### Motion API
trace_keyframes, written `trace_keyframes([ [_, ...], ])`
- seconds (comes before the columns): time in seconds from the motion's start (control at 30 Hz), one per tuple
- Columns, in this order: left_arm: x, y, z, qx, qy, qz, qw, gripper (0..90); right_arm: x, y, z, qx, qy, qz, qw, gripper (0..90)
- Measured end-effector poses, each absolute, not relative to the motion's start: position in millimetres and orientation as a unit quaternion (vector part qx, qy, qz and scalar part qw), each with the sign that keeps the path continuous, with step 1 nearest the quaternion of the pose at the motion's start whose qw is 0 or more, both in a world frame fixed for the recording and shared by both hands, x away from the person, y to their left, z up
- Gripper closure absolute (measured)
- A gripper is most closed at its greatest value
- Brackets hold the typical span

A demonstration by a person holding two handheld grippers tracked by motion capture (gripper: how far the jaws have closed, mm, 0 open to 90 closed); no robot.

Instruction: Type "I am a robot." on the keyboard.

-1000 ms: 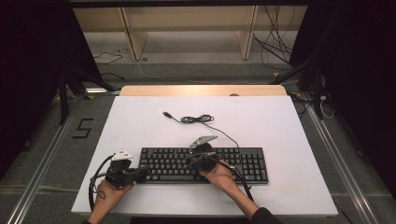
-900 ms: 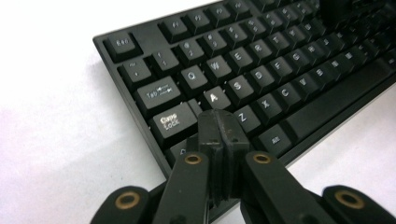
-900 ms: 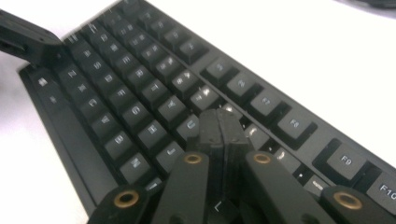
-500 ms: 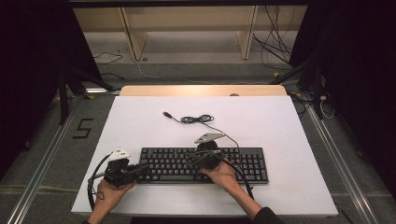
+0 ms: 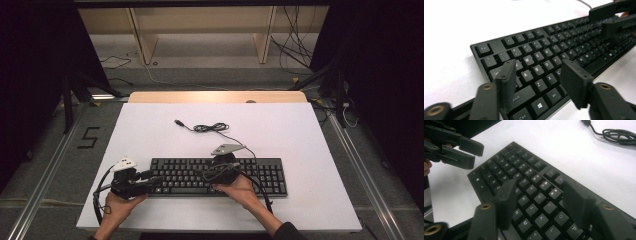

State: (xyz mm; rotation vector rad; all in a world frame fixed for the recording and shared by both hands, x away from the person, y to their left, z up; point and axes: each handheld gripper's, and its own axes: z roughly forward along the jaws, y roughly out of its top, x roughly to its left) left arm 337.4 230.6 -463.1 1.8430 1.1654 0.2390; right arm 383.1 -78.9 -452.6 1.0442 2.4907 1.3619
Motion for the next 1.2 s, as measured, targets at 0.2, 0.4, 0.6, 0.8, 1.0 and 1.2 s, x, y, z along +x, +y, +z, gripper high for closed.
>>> trace_keyframes([
  [0.2,336,232,-461,0.74,0.465,0.101,0.475,36.9,378,-83,-450,0.339,0.819,0.459,0.052,38.4],
  [0.4,335,233,-458,0.731,0.457,0.104,0.496,32.2,371,-85,-448,0.332,0.821,0.462,0.045,36.4],
  [0.6,333,233,-456,0.722,0.45,0.112,0.513,30.3,362,-85,-447,0.321,0.823,0.466,0.04,39.4],
  [0.8,332,233,-456,0.721,0.445,0.112,0.52,28.2,355,-84,-449,0.308,0.829,0.465,0.036,47.2],
  [1.0,332,233,-455,0.72,0.44,0.115,0.524,27.6,349,-80,-453,0.295,0.838,0.457,0.031,59.1],
  [1.2,331,232,-455,0.719,0.439,0.117,0.525,27.6,347,-76,-457,0.292,0.846,0.445,0.029,75.1],
])
